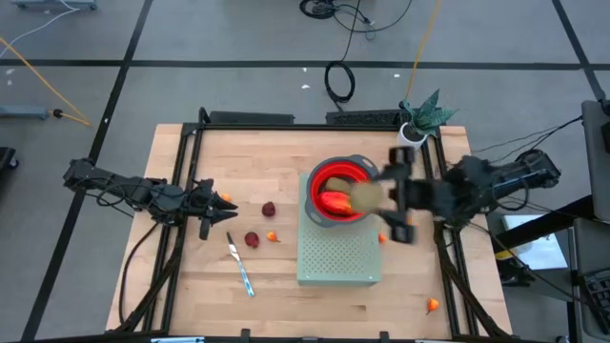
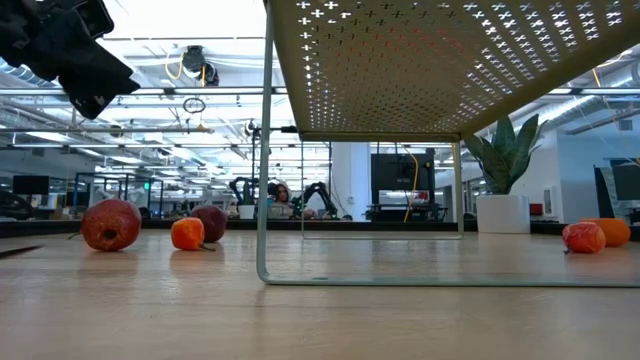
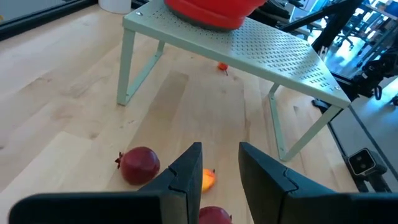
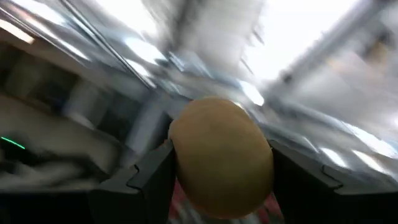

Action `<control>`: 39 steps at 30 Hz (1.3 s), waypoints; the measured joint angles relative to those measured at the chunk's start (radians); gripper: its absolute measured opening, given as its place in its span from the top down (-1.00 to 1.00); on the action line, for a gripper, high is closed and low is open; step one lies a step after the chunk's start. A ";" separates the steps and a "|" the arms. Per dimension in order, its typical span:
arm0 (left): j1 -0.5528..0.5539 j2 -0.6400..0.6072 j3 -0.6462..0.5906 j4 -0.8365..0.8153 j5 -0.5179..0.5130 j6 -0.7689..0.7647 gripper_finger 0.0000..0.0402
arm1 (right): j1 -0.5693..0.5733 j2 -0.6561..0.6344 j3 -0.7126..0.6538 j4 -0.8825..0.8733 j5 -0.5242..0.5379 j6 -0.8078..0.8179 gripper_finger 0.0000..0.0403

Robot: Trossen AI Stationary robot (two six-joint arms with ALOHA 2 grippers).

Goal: Pick & Place Fruit
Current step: Put the kiwi into the red strainer bowl on the shelf

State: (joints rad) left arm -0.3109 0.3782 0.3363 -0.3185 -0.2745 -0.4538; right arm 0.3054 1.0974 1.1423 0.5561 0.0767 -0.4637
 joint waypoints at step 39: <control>0.000 0.000 0.000 0.000 -0.025 -0.021 0.49 | -0.220 0.052 0.001 -0.874 0.213 0.665 -0.07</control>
State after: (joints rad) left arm -0.3108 0.3786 0.3363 -0.3183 -0.2993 -0.4749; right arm 0.0856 1.1492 1.1432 -0.3176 0.2897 0.2009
